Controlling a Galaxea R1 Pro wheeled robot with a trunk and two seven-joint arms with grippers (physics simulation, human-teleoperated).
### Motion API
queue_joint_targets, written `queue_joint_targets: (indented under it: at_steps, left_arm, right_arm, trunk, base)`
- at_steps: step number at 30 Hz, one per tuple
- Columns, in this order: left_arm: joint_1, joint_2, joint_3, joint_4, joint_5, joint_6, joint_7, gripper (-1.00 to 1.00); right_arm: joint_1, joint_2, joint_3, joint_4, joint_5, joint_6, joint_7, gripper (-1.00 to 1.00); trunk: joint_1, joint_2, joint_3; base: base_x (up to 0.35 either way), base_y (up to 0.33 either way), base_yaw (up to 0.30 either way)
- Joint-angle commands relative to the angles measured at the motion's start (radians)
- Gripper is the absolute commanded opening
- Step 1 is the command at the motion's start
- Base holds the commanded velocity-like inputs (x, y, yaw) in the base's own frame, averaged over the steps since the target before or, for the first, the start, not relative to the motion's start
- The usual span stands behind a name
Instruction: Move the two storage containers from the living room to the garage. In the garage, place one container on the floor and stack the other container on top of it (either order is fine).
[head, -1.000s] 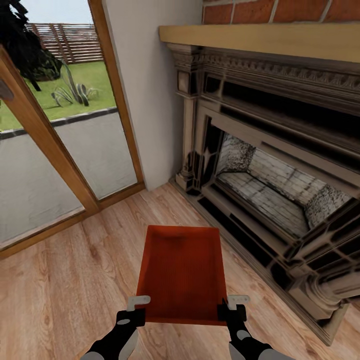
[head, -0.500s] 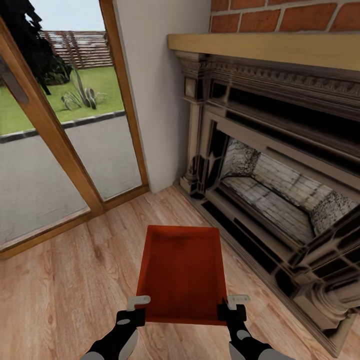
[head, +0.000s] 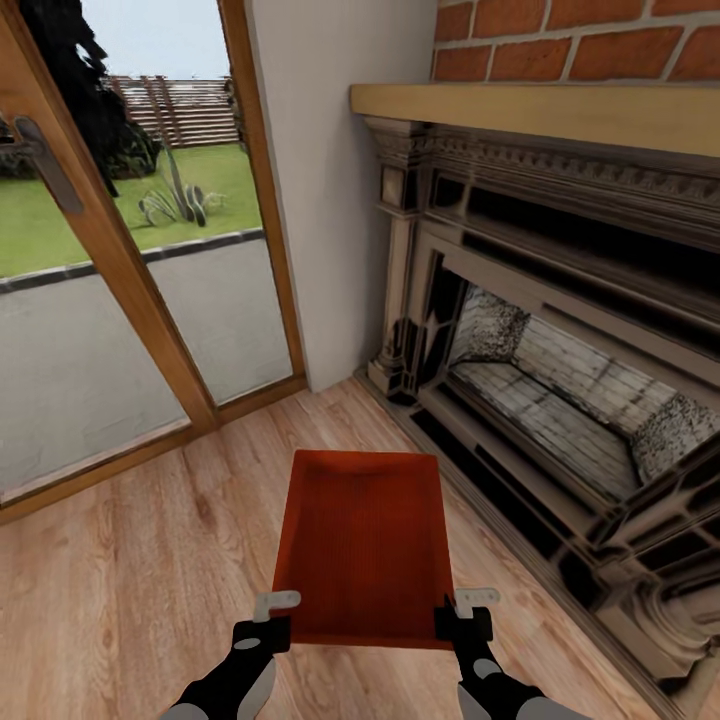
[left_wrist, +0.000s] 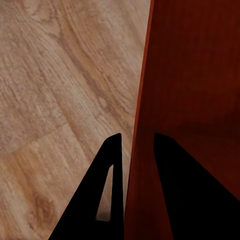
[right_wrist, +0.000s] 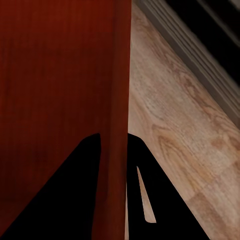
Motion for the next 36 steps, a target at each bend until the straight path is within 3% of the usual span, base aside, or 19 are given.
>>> queue_joint_targets:
  at_steps: [1, 36]
  left_arm:
    - [0.0, 0.0, -0.012, 0.003, 0.022, 0.013, 0.005, -1.0]
    - [0.0, 0.001, -0.012, 0.003, 0.022, 0.013, 0.005, -1.0]
  right_arm:
    - [-0.001, 0.0, -0.009, -0.043, -0.004, -0.005, -0.008, -1.0]
    - [-0.001, 0.0, -0.008, -0.043, 0.0, -0.005, -0.001, -1.0]
  trunk:
    - [0.0, 0.0, 0.001]
    - [0.0, 0.0, 0.055]
  base:
    - [0.0, 0.0, 0.105]
    - [0.0, 0.0, 0.118]
